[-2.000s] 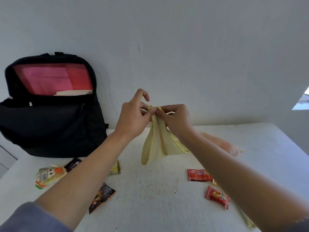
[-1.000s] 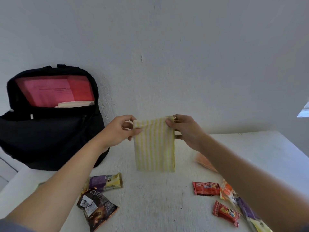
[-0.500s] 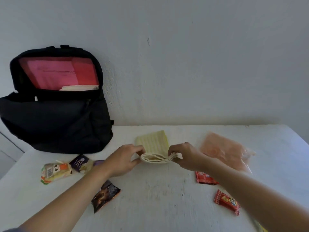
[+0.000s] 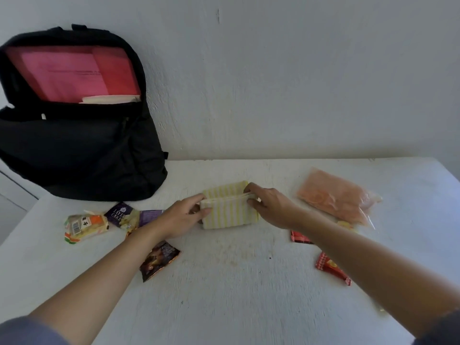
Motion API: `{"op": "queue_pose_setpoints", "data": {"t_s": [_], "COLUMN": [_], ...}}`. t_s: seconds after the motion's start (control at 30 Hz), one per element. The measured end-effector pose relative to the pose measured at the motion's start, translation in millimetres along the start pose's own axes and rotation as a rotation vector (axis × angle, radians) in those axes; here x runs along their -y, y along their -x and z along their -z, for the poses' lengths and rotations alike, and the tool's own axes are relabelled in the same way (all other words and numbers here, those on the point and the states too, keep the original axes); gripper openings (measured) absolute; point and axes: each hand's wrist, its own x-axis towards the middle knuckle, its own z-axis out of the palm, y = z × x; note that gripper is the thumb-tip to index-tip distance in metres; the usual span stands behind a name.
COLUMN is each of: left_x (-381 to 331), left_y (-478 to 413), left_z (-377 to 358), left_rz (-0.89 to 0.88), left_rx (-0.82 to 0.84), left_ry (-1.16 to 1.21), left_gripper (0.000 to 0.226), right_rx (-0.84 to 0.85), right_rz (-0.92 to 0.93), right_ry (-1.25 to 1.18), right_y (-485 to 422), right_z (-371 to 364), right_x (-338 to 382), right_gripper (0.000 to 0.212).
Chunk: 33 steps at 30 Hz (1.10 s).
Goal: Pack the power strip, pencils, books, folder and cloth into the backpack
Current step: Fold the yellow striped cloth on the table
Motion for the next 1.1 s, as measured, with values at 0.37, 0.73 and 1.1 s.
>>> {"op": "queue_pose_setpoints", "data": {"t_s": [0.37,0.73,1.1], "left_x": [9,21,-7], "left_y": [-50,-73,-78], "left_z": [0,5,10], "left_rz": [0.212,-0.462,-0.029], "left_rx": [-0.211,-0.154,0.129], "left_ry": [0.007,-0.664,-0.432], "left_gripper": [0.017,0.049,0.015], "right_rx": [-0.085,-0.408,-0.27], "right_rz": [-0.268,-0.034,-0.116], "right_ry": [0.089,0.369,0.339], "right_y": [-52,-69,-51], "right_z": [-10,-40,-24], "right_x": [1,-6,-30], "right_gripper": [0.023,0.024,0.026]}}
